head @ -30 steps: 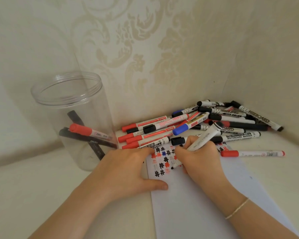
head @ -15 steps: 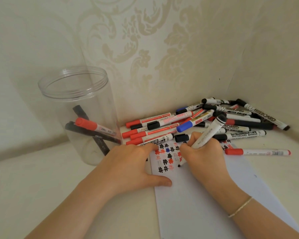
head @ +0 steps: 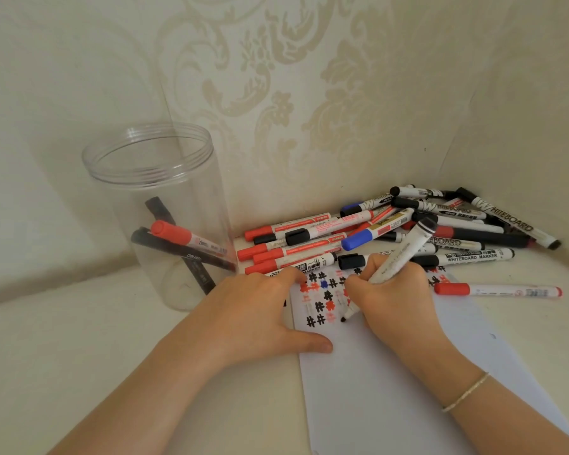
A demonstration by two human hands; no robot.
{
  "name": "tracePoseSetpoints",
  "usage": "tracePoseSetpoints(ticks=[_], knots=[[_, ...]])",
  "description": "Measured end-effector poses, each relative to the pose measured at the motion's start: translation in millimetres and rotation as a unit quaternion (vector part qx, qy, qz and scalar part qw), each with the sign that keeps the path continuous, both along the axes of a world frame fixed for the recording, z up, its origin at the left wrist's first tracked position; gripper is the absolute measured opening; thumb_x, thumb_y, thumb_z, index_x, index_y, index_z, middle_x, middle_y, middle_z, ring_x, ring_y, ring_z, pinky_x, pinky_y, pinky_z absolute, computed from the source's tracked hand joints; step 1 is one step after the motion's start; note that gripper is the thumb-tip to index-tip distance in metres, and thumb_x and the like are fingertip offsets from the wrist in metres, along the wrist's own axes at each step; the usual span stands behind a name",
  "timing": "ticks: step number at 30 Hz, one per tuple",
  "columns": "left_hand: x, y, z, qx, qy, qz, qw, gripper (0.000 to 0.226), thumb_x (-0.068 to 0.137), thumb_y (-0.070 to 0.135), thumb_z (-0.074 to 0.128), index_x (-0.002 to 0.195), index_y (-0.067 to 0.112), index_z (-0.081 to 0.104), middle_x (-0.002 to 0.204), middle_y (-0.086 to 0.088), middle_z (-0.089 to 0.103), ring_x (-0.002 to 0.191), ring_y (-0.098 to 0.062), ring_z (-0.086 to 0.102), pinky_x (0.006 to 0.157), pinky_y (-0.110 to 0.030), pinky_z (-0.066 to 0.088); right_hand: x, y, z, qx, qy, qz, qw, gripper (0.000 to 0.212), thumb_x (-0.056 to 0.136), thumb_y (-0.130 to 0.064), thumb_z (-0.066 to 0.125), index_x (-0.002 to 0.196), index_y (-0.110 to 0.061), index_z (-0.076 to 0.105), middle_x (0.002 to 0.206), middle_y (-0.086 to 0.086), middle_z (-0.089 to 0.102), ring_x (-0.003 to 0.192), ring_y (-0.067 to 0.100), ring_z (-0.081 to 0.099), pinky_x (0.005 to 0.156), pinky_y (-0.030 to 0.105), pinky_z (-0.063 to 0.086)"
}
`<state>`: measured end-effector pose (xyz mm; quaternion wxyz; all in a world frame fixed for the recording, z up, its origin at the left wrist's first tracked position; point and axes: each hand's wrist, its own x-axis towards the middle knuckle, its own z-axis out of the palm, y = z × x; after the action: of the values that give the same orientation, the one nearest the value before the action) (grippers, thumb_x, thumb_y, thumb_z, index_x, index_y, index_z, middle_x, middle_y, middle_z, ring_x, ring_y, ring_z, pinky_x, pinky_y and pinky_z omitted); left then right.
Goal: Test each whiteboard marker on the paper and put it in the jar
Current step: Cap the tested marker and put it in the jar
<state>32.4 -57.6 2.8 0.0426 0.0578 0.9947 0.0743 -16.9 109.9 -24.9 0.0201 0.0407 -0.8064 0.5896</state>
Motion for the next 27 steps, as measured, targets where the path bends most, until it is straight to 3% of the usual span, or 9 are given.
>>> tracePoseSetpoints(ticks=[2, 5, 9, 13, 17, 20, 23, 25, 27], knots=[[0, 0, 0, 0.001, -0.003, 0.000, 1.000, 0.093, 0.059, 0.087, 0.053, 0.137, 0.041, 0.033, 0.105, 0.020, 0.057, 0.083, -0.003, 0.049, 0.068, -0.022, 0.043, 1, 1, 0, -0.008, 0.000, 0.000, 1.000, 0.021, 0.077, 0.002, 0.063, 0.063, 0.005, 0.048, 0.052, 0.011, 0.040, 0.044, 0.018, 0.037, 0.039, 0.022, 0.033], [1, 0, 1, -0.002, -0.008, 0.001, 1.000, 0.092, 0.059, 0.087, 0.052, 0.136, 0.041, 0.033, 0.092, 0.021, 0.049, 0.081, -0.002, 0.048, 0.066, -0.020, 0.042, 2, 0, 0, -0.020, 0.015, -0.017, 1.000, 0.024, 0.078, 0.001, 0.062, 0.065, 0.010, 0.043, 0.051, 0.012, 0.041, 0.041, 0.017, 0.038, 0.041, 0.023, 0.034], [2, -1, 1, -0.001, 0.000, 0.002, 1.000, 0.092, 0.059, 0.087, 0.053, 0.136, 0.041, 0.034, 0.104, 0.019, 0.058, 0.089, -0.003, 0.053, 0.069, -0.023, 0.042, 3, -2, 0, 0.008, 0.023, -0.014, 1.000, 0.025, 0.079, 0.001, 0.060, 0.061, -0.003, 0.043, 0.056, 0.009, 0.034, 0.053, 0.018, 0.030, 0.045, 0.022, 0.028], [1, -1, -1, 0.008, -0.003, -0.002, 1.000, 0.093, 0.059, 0.087, 0.053, 0.137, 0.040, 0.033, 0.110, 0.018, 0.059, 0.099, -0.005, 0.057, 0.072, -0.023, 0.046, 4, -1, 0, 0.008, 0.024, -0.004, 1.000, 0.025, 0.079, 0.001, 0.060, 0.061, -0.005, 0.044, 0.054, 0.007, 0.033, 0.050, 0.016, 0.030, 0.045, 0.021, 0.028], [2, -3, -2, 0.025, 0.000, -0.009, 1.000, 0.090, 0.061, 0.085, 0.054, 0.137, 0.041, 0.032, 0.101, 0.020, 0.058, 0.085, 0.000, 0.056, 0.072, -0.022, 0.049, -1, 7, 5, -0.157, -0.006, -0.028, 0.987, 0.025, 0.083, -0.005, 0.067, 0.066, 0.000, 0.049, 0.042, 0.009, 0.047, 0.033, 0.012, 0.041, 0.037, 0.019, 0.036], [3, -2, -6, 0.107, 0.007, -0.013, 0.994, 0.064, 0.076, 0.069, 0.056, 0.130, 0.041, 0.035, 0.078, 0.020, 0.050, 0.063, 0.004, 0.047, 0.056, -0.015, 0.037, -2, 9, 9, -0.238, -0.007, 0.000, 0.971, 0.021, 0.080, -0.017, 0.071, 0.070, -0.006, 0.057, 0.050, 0.007, 0.058, 0.043, 0.017, 0.055, 0.046, 0.025, 0.046], [1, -1, -9, 0.238, 0.008, -0.002, 0.971, 0.021, 0.096, 0.038, 0.046, 0.116, 0.037, 0.041, 0.072, 0.011, 0.052, 0.060, -0.004, 0.047, 0.057, -0.026, 0.041, -2, 8, 12, -0.360, -0.048, 0.054, 0.930, 0.011, 0.074, -0.018, 0.068, 0.072, -0.007, 0.067, 0.075, 0.011, 0.069, 0.066, 0.025, 0.068, 0.065, 0.032, 0.057], [0, 1, -10, 0.277, 0.001, -0.001, 0.961, 0.013, 0.099, 0.030, 0.040, 0.110, 0.038, 0.041, 0.081, 0.005, 0.058, 0.071, -0.013, 0.055, 0.068, -0.039, 0.048, -2, 9, 13, -0.400, -0.077, 0.072, 0.911, 0.018, 0.078, -0.020, 0.060, 0.073, -0.003, 0.065, 0.071, 0.012, 0.067, 0.057, 0.026, 0.065, 0.057, 0.032, 0.056], [1, 3, -11, 0.285, -0.005, -0.001, 0.958, 0.014, 0.100, 0.028, 0.039, 0.107, 0.039, 0.040, 0.088, 0.002, 0.061, 0.080, -0.017, 0.059, 0.073, -0.042, 0.050, -2, 9, 13, -0.374, -0.073, 0.074, 0.921, 0.020, 0.084, -0.013, 0.056, 0.068, -0.001, 0.056, 0.060, 0.014, 0.058, 0.041, 0.024, 0.054, 0.044, 0.031, 0.047]])
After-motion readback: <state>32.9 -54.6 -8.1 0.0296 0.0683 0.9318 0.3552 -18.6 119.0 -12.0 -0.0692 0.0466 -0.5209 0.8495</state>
